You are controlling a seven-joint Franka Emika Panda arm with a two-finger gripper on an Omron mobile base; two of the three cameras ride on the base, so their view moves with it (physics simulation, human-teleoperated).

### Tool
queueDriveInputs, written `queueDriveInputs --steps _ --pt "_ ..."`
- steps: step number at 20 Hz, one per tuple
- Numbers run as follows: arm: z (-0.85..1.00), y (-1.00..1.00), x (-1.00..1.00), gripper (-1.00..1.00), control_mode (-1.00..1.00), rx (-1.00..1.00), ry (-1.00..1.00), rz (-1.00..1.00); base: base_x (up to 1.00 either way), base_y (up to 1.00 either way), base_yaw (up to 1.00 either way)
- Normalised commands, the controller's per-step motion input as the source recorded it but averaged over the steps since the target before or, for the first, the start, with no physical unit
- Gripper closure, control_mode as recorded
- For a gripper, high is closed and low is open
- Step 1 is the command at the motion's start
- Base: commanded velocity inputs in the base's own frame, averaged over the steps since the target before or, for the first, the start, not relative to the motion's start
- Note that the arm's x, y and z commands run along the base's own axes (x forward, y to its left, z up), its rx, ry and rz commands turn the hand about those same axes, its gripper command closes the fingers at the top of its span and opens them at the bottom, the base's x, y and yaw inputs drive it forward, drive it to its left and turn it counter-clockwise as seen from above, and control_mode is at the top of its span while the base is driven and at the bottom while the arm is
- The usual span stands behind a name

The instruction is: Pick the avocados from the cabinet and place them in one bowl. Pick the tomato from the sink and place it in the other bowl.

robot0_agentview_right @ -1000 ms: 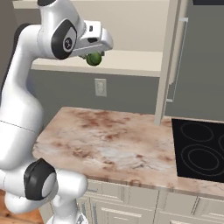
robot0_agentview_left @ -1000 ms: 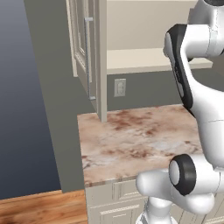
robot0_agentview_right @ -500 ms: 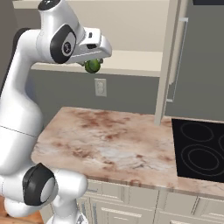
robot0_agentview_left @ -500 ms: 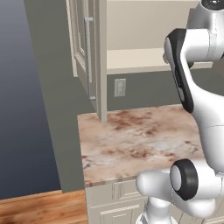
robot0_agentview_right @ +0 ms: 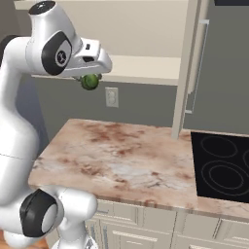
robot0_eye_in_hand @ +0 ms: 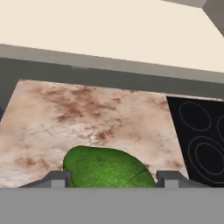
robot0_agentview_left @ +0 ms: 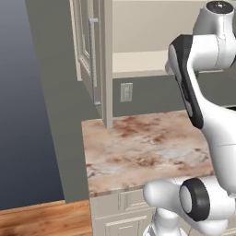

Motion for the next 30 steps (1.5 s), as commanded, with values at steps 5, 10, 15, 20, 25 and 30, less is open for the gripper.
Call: queueDriveInputs --steps 5,10,15,20,25,30 --pt "-0.61 0.23 -0.03 1.00 -1.00 0.11 0.05 0.00 0.00 0.00 0.00" --pt "-0.67 0.13 -0.03 1.00 -1.00 0.03 0.00 0.00 0.00 0.00 0.00" --pt "-0.54 0.11 -0.03 1.00 -1.00 0.00 0.00 0.00 0.00 0.00 0.00" --pt "-0.01 0.00 -0.02 1.00 -1.00 0.00 0.00 0.00 0.00 0.00 0.00" --pt "0.00 0.00 0.00 1.00 -1.00 0.00 0.00 0.00 0.00 0.00 0.00" --pt "0.00 0.00 0.00 1.00 -1.00 0.00 0.00 0.00 0.00 0.00 0.00"
